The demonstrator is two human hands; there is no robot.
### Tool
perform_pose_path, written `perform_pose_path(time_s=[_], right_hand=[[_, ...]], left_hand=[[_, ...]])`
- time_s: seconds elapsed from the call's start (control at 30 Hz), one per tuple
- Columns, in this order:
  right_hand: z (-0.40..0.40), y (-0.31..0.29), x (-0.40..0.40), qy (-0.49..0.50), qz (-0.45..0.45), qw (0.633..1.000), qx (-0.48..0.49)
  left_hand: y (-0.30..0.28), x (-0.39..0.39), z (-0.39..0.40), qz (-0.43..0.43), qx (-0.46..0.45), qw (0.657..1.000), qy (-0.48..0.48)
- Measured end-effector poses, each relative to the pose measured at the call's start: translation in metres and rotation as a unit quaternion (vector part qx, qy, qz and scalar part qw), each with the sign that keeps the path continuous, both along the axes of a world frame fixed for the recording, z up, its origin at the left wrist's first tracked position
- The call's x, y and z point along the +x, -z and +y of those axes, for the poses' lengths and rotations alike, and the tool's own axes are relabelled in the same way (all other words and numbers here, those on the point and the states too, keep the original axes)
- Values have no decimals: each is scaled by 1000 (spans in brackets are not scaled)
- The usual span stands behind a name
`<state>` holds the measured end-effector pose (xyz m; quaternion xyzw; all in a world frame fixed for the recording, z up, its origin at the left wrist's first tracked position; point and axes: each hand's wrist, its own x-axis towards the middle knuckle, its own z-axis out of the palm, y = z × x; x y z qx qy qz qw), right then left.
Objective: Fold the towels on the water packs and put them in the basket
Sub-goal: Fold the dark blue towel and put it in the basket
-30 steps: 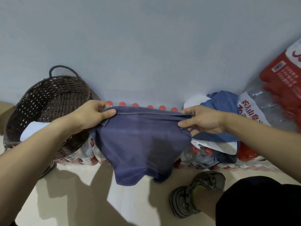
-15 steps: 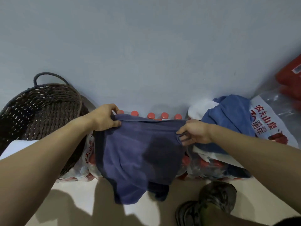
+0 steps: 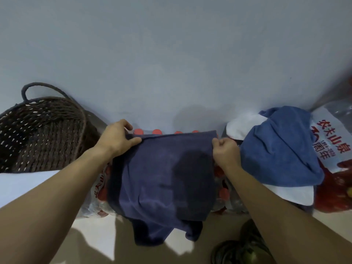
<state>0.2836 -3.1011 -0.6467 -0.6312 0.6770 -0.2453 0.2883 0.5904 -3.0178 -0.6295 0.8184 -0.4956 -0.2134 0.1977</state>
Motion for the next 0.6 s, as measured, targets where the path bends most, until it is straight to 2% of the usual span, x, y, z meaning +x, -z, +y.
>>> perform_pose_path(time_s=[0.43,0.6], right_hand=[[-15,6,1,-33,98,994,-41],[-16,2,5,-14,154,988,8]], left_hand=[[19,4,-24,-23,-93,990,-106],[13,-10,-8,-14,-107,985,-138]])
